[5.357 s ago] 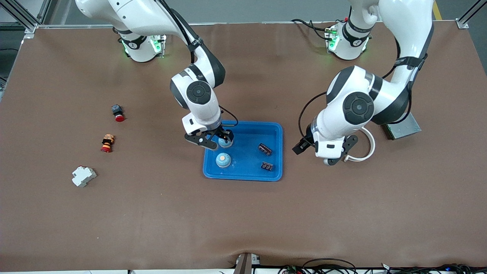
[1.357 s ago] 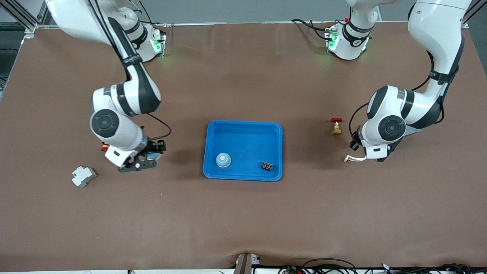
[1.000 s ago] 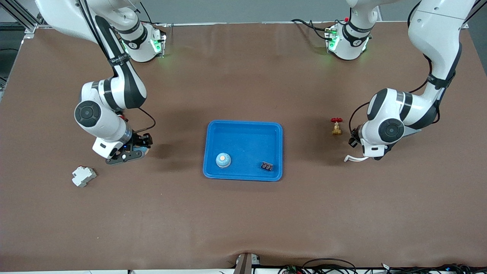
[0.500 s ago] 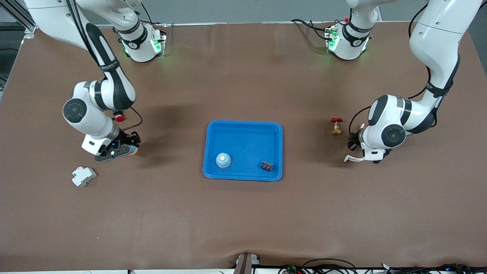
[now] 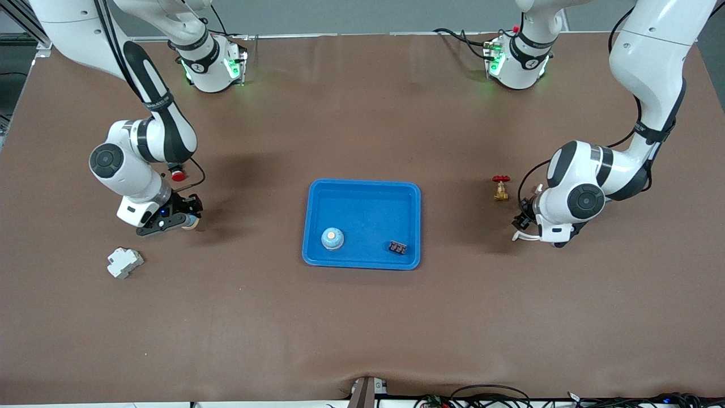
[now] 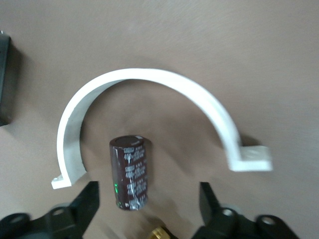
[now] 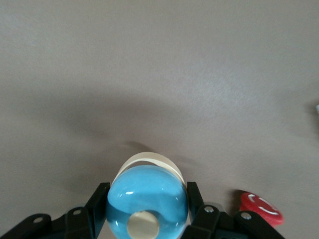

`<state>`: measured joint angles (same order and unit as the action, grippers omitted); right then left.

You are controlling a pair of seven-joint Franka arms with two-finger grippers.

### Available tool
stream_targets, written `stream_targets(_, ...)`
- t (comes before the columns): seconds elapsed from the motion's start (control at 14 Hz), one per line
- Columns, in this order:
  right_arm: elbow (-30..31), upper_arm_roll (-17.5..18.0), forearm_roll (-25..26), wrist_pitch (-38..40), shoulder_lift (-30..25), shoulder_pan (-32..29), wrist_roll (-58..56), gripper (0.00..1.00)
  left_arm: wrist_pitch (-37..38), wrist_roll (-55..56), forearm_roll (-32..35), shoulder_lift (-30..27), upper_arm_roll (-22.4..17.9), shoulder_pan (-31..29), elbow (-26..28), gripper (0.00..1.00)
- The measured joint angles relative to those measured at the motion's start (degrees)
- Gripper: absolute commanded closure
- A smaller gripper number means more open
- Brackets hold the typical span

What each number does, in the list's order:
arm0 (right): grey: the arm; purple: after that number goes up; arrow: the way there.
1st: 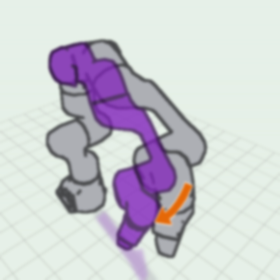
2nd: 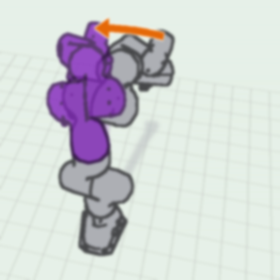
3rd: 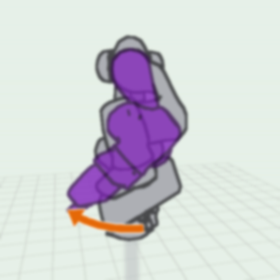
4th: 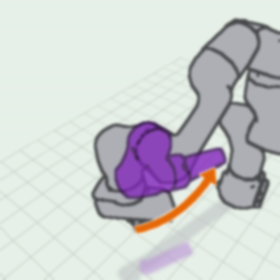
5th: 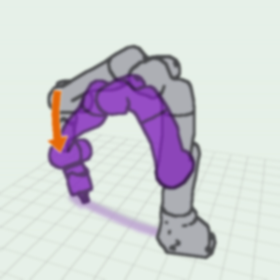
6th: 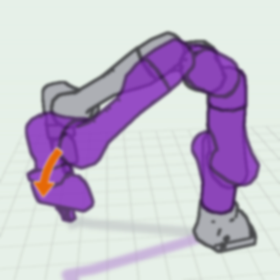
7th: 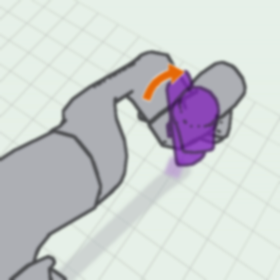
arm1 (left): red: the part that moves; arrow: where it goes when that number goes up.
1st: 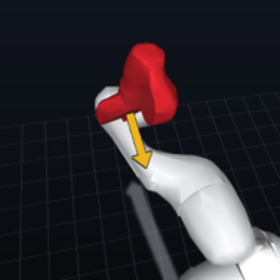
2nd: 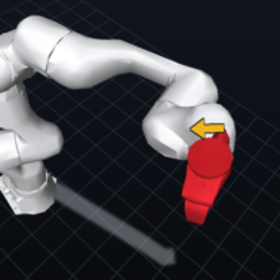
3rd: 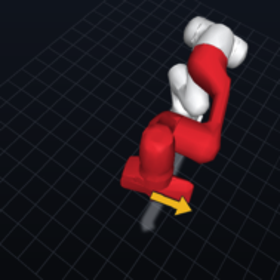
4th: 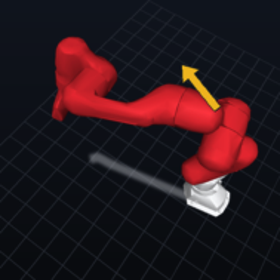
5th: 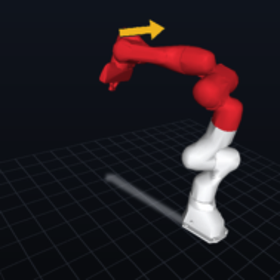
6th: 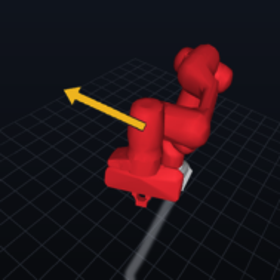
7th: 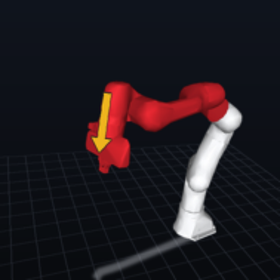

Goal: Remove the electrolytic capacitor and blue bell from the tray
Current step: 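Release both items and move both grippers back over the blue tray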

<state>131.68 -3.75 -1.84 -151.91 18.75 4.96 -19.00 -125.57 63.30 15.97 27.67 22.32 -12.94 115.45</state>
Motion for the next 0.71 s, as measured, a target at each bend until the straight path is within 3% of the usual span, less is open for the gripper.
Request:
stream_targets(0.36, -0.04, 0.72, -12.65, -1.22, 3.32, -0.02, -10.72, 1.00, 11.77, 1.89, -7.12, -3.45, 4.41, 0.63, -10.78, 0.00)
stream_targets(0.57, -0.40, 0.78, -15.15, -1.36, 3.79, -0.07, -13.87, 1.00, 13.67, 7.08, -8.36, -3.34, 5.43, 3.70, -15.55, 0.00)
stream_targets(0.64, -0.46, 0.82, -15.20, -1.36, 3.82, -0.07, -13.98, 0.65, 13.65, 10.36, -8.47, -2.77, 5.48, 5.51, -16.74, 0.00)
stream_targets(0.71, -0.56, 0.87, -15.24, -1.36, 3.85, -0.07, -13.99, 0.02, 13.58, 13.98, -8.48, -1.86, 5.52, 7.40, -18.18, 0.00)
